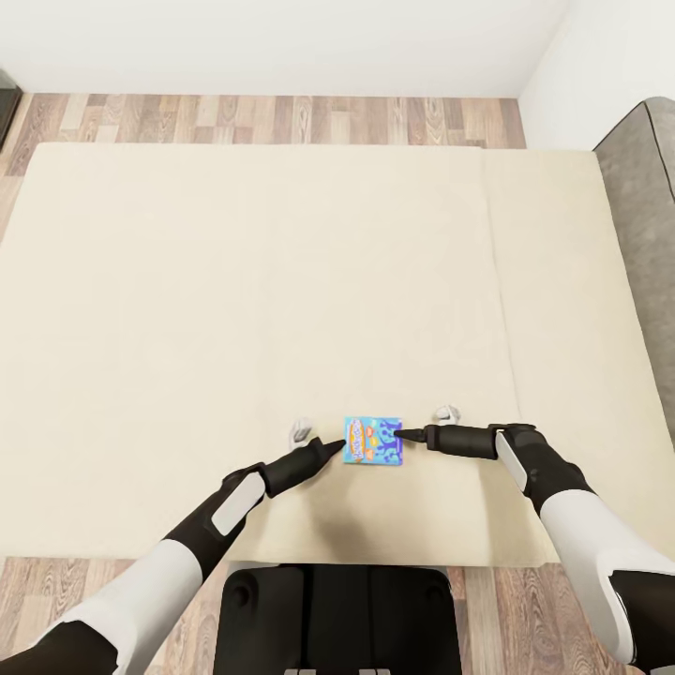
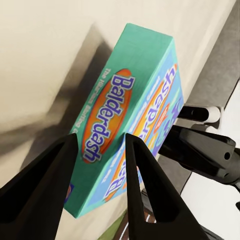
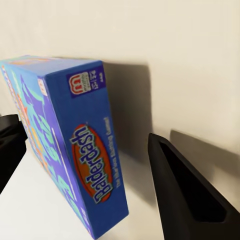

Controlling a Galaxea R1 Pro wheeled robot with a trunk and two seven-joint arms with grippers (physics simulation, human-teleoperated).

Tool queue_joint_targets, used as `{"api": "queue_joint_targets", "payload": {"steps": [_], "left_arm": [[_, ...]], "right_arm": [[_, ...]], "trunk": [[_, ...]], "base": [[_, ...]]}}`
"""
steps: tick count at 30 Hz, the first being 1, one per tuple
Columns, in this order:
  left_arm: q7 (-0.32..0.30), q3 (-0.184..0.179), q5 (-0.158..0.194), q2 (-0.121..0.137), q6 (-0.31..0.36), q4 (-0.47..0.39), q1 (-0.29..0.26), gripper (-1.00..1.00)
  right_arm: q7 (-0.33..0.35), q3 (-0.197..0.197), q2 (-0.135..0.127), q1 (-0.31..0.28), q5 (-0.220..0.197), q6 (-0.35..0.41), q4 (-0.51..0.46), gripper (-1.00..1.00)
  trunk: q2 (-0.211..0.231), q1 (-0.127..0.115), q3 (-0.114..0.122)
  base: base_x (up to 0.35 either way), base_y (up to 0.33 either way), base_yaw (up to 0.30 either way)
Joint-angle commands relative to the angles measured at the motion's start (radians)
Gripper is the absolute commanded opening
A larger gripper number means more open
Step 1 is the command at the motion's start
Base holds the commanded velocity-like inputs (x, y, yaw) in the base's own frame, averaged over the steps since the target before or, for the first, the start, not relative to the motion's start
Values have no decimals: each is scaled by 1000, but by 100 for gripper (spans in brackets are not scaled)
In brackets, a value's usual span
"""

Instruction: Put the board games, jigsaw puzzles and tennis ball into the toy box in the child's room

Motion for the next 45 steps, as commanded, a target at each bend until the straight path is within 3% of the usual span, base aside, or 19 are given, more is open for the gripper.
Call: {"api": "queue_joint_targets", "payload": {"steps": [1, 20, 39, 40, 45], "left_arm": [[0, -2, 10, 0, 8, 0, -1, -100], [0, -3, 11, -6, 8, -5, -1, -100], [1, -3, 11, -28, 9, -5, -2, -100], [1, -3, 11, -29, 9, -5, -2, -100], [1, -3, 11, -33, 9, -6, -2, -100]], "right_arm": [[-4, 2, 0, 1, 3, 13, 2, 100], [-4, 4, 1, 1, 3, 13, 2, 100], [-4, 5, 0, 1, 3, 13, 2, 100], [-4, 5, 0, 1, 4, 13, 2, -100], [-4, 6, 0, 1, 4, 13, 2, -100]], "trunk": [[0, 19, -1], [0, 19, -1], [0, 19, -1], [0, 19, -1], [0, 19, -1]], "base": [[0, 0, 0], [0, 0, 0], [0, 0, 0], [0, 0, 0], [0, 0, 0]]}}
